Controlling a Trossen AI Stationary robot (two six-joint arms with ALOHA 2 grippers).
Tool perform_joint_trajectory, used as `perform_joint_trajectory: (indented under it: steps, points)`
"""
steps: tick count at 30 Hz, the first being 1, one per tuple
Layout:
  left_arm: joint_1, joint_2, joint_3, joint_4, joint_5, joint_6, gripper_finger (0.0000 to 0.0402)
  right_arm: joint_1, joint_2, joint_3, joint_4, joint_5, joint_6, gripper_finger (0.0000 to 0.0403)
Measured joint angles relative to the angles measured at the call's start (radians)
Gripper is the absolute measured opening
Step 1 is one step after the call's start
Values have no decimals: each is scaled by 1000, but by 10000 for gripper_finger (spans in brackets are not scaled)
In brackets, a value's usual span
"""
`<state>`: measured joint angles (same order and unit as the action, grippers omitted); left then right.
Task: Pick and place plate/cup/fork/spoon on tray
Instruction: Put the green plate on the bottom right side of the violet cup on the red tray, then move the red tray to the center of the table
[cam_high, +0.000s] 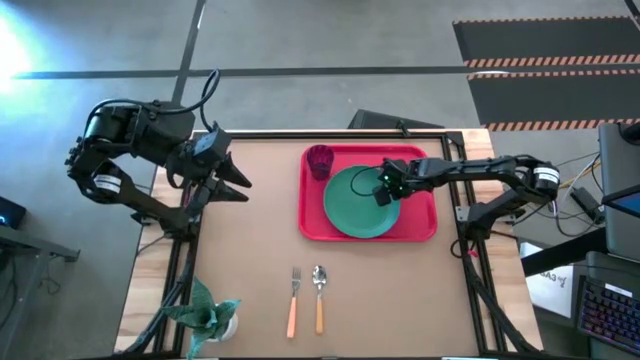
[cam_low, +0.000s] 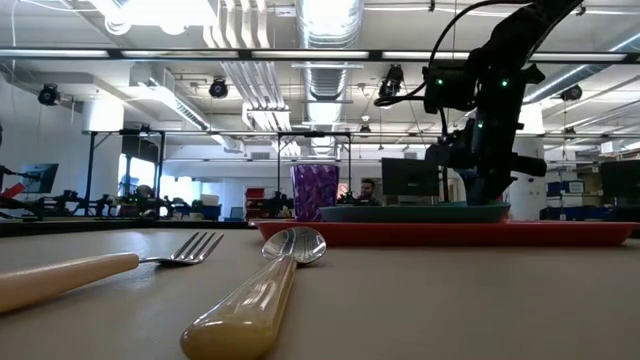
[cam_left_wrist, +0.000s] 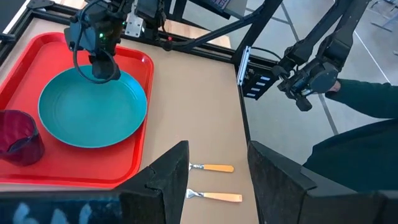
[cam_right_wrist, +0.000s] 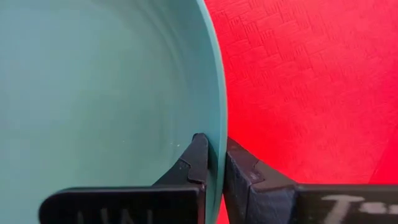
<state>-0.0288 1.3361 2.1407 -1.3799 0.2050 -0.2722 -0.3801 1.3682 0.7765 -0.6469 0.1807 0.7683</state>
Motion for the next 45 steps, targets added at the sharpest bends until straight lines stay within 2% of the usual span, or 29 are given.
perform_joint_trajectory:
  steps: [12,19,24,29,32,35,39,42,45]
  points:
    - [0,0,0,0,0,0,148,0,-6,-4,-4,13,-14,103]
    - [0,2,-8,1,-6,0,148,3,-107,60,-19,2,-66,136]
    - [0,18,-65,0,-161,2,147,11,-235,211,-88,-5,-137,155]
    - [0,30,-237,17,-367,6,147,16,-365,397,-156,-5,-190,153]
    - [1,46,-404,39,-427,-30,138,35,-436,494,-164,-6,-202,145]
    - [1,64,-604,189,-400,-59,100,62,-494,563,-164,-8,-206,131]
    - [0,99,-851,498,-296,-68,15,95,-547,603,-165,-8,-203,94]
    - [-1,140,-982,727,-266,-114,4,111,-565,603,-169,-7,-203,58]
    - [0,197,-1058,896,-266,-146,1,116,-565,598,-182,-6,-202,27]
